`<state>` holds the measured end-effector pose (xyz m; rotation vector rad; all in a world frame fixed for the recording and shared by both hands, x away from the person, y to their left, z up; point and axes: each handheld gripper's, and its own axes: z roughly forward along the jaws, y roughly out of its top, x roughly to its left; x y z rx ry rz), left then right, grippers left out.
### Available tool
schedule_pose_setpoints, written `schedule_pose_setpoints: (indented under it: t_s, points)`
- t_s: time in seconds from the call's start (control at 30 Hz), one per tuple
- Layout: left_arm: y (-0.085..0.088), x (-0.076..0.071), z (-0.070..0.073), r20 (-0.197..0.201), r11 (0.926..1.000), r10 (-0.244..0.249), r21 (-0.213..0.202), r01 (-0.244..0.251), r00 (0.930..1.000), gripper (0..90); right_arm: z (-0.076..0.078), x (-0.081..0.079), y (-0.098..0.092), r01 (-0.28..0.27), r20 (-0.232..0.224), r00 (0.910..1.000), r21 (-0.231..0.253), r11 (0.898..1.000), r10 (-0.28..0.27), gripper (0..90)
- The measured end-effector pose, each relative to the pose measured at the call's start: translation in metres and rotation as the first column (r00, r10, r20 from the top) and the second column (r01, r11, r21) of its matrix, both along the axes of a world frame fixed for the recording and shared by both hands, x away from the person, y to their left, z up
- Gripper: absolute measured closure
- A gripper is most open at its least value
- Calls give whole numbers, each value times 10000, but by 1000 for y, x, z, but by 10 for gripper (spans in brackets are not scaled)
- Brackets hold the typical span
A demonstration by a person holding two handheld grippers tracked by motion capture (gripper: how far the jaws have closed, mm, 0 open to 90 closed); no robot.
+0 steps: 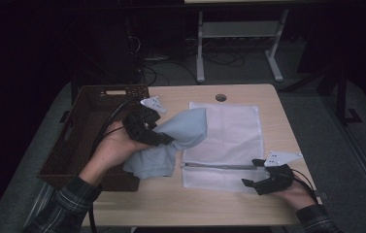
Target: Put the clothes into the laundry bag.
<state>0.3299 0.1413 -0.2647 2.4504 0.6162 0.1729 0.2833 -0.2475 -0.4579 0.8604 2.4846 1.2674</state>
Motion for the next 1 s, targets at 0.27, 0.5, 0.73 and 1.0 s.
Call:
schedule_pose_setpoints:
  t_s: [0.27, 0.5, 0.73, 1.0]
  points:
    - [-22, -12, -14, -117, 9986, -463, 244, 466, 9989, 651, 0, 0, 1, -59, -10, 10000, -5, 10000, 59, 149]
    - [-31, -20, -28, -179, 9985, -549, 82, 550, 9983, 652, 1, 0, 1, -125, 18, 9999, 13, 9999, 125, 149]
    - [-30, -21, -54, -454, 9997, -244, 83, 248, 9987, 651, 3, 1, 2, -304, 28, 9995, -25, 9995, 304, 153]
    - [-25, -22, -83, -743, 9996, 189, 202, -175, 9971, 651, 10, 9, 6, -741, -19, 9972, 109, 9972, 741, 211]
